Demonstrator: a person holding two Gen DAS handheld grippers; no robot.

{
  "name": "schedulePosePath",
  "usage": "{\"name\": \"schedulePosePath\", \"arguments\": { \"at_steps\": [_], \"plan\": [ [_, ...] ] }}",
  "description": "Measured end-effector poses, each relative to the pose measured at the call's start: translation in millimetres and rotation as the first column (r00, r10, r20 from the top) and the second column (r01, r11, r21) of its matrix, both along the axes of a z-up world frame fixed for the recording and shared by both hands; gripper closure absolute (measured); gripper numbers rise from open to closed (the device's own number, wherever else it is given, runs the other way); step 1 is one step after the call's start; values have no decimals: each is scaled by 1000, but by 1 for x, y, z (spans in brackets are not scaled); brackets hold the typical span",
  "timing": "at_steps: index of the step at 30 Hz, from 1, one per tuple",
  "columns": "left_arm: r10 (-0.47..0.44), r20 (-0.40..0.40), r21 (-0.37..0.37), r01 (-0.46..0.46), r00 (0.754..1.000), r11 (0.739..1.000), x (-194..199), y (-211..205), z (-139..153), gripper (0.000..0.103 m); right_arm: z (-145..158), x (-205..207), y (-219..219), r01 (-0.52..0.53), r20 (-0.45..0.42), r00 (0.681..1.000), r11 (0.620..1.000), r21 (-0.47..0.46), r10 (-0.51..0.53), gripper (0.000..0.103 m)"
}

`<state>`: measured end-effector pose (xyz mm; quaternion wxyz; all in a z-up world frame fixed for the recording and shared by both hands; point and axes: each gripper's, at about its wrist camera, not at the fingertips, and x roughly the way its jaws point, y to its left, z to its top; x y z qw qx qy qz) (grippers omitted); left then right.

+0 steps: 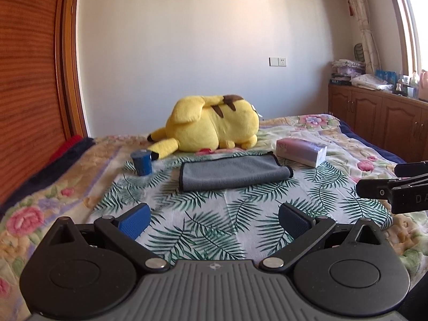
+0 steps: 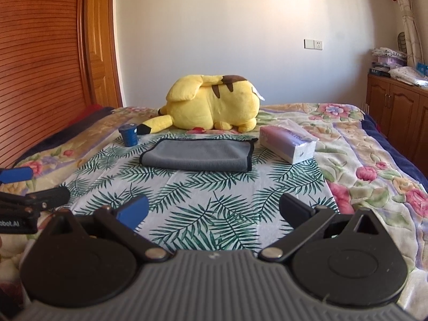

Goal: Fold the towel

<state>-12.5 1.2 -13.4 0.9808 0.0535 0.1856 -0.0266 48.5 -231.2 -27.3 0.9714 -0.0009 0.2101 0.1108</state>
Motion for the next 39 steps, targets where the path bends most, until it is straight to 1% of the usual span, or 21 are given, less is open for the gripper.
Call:
{"name": "schedulePosePath", "arguments": {
  "at_steps": [3, 12, 17, 21, 29, 36, 39],
  "plan": [
    [-2, 11, 0, 2, 1000, 1000, -2, 1, 2, 16, 0, -1, -1, 5, 10, 1000, 1000, 1, -5, 0],
    [15, 16, -58, -14, 1000, 998, -4, 8, 8, 16, 2, -3, -3, 22, 39, 999, 1000, 2, -22, 0],
    [36, 32, -64, -34, 999, 997, -7, 11, 12, 16, 3, -6, -3, 29, 59, 998, 1000, 2, -30, 0],
    [46, 43, -88, -43, 998, 995, -10, 16, 17, 16, 3, -7, -4, 34, 70, 997, 999, 3, -35, 0],
    [66, 71, -79, -60, 995, 995, -12, 21, 21, 16, 5, -11, -5, 43, 100, 994, 999, 2, -43, 0],
    [71, 65, -93, -65, 995, 994, -11, 26, 20, 16, 6, -11, -8, 57, 114, 992, 998, 10, -58, 0],
    [70, 63, -86, -64, 996, 994, -12, 24, 19, 16, 6, -11, -7, 61, 115, 991, 998, 13, -62, 0]
  ]
}}
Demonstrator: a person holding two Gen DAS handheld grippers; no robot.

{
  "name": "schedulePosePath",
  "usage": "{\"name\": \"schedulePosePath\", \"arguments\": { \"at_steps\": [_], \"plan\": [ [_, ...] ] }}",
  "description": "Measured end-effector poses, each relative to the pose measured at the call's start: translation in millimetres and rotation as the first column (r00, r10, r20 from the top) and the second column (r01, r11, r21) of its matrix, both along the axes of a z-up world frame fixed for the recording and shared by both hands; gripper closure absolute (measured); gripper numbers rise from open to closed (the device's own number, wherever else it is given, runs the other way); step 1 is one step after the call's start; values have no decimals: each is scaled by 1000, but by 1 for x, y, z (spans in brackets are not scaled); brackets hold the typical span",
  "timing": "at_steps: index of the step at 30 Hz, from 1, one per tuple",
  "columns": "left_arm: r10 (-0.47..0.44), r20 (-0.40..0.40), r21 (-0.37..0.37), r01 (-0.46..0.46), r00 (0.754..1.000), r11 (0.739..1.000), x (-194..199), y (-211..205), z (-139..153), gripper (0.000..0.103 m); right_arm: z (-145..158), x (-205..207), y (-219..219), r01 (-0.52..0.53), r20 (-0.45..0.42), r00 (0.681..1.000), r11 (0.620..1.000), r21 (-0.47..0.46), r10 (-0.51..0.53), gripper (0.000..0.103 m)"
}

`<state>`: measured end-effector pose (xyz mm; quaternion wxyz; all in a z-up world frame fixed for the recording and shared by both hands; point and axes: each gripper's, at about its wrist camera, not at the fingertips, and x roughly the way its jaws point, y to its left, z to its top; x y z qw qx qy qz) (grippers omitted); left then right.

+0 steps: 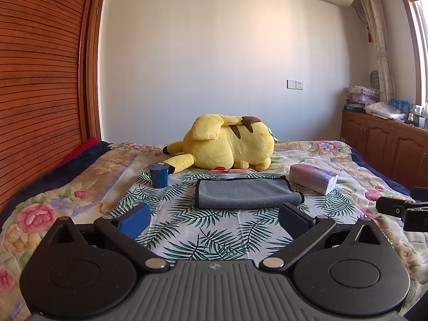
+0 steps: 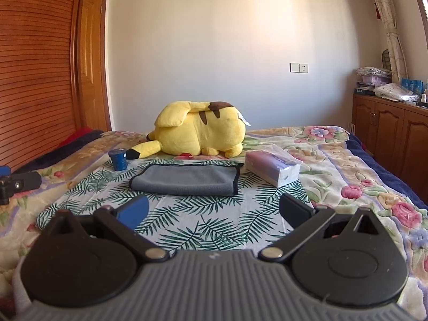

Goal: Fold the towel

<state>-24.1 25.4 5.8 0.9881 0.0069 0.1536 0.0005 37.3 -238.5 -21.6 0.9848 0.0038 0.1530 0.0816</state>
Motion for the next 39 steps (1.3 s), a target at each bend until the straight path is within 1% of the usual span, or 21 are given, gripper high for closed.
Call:
{"name": "schedulePosePath", "arguments": {
  "at_steps": [39],
  "plan": [
    [-7, -3, 48, 8, 1000, 999, 2, -3, -5, 16, 0, -1, 0, 1, 1, 1000, 1000, 0, -1, 0]
  ]
}}
